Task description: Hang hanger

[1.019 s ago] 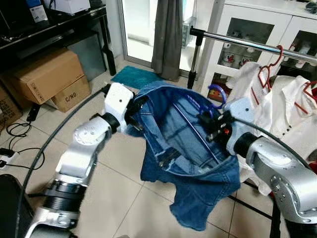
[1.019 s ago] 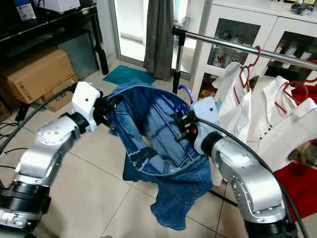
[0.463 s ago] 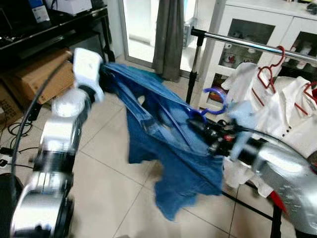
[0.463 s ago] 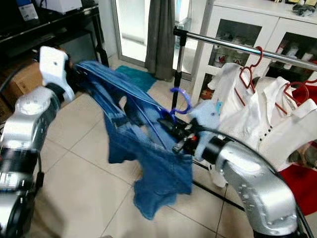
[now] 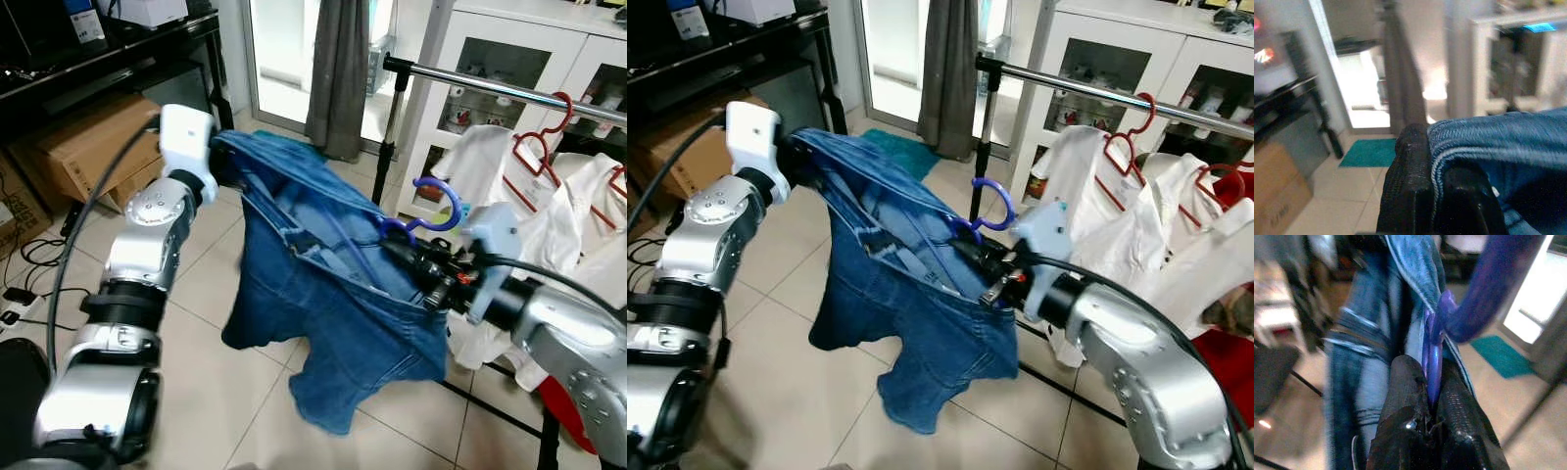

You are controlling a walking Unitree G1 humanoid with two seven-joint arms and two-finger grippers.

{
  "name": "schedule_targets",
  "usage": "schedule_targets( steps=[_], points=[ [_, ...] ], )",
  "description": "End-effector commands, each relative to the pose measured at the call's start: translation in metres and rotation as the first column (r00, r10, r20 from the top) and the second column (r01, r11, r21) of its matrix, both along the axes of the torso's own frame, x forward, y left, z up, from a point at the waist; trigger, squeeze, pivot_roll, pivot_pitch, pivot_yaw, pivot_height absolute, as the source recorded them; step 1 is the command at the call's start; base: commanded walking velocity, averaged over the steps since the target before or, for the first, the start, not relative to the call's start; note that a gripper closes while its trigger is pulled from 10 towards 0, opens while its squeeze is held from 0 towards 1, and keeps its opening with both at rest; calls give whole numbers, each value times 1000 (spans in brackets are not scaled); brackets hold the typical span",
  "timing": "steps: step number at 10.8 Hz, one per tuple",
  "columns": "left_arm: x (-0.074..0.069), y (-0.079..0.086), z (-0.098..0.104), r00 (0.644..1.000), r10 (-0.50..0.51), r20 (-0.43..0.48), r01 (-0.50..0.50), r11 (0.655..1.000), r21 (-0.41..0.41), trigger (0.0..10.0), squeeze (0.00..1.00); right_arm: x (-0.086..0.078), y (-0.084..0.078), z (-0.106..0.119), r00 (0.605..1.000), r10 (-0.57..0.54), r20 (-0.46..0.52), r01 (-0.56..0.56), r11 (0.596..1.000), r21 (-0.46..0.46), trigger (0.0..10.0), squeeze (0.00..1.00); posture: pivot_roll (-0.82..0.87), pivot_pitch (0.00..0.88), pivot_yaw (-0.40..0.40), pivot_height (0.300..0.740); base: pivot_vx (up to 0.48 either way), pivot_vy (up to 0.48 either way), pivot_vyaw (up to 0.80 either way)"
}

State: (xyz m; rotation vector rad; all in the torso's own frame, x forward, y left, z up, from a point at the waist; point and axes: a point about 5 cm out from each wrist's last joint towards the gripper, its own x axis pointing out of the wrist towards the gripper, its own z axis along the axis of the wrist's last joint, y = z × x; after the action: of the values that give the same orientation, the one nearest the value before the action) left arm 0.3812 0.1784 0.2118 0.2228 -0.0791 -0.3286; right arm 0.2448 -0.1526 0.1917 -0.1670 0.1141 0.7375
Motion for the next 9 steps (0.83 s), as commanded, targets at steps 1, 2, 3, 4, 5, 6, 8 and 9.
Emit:
schedule_targets(
  steps=[1, 2, 3, 4, 5, 6, 8, 9],
  points=[
    [-1, -2, 25, 996, -54, 65, 53, 998, 12, 0, 0, 4, -2, -9, 1000, -22, -14, 20, 993, -115, 0, 0, -171, 0, 25, 740, 0, 0, 0],
    [-3, -13, 31, 989, -132, 71, 133, 991, -8, 0, 0, 3, 3, -12, 999, 33, 4, -31, 983, -179, 0, 0, -161, 0, 13, 740, 0, 0, 0],
    [-5, -22, 42, 974, -209, 84, 217, 971, -98, 0, 0, -1, 8, -17, 996, 92, -15, -93, 973, -210, 0, 0, -158, 0, 10, 740, 0, 0, 0],
    [-3, -22, 46, 968, -235, 83, 244, 962, -125, 0, 0, -4, 9, -18, 992, 125, -29, -128, 972, -198, 0, 0, -156, 0, 6, 740, 0, 0, 0],
    [3, -11, 49, 985, -154, 79, 166, 969, -183, 0, 0, -6, 9, -14, 988, 151, -29, -154, 978, -138, 0, 0, -153, 0, 3, 740, 0, 0, 0],
    [12, 6, 49, 997, -36, 61, 50, 966, -255, 0, 0, -8, 7, -7, 986, 164, -8, -164, 985, -51, 0, 0, -152, 0, 1, 740, 0, 0, 0],
    [19, 43, 32, 990, 138, -35, -142, 934, -329, 0, 0, -9, -5, -2, 990, 138, 4, -138, 989, 48, 0, 0, -153, 0, 0, 740, 0, 0, 0],
    [18, 60, 13, 970, 213, -117, -241, 895, -375, 0, 0, -10, -11, -1, 991, 137, -2, -136, 986, 101, 0, 0, -153, 0, -1, 740, 0, 0, 0]
  ],
)
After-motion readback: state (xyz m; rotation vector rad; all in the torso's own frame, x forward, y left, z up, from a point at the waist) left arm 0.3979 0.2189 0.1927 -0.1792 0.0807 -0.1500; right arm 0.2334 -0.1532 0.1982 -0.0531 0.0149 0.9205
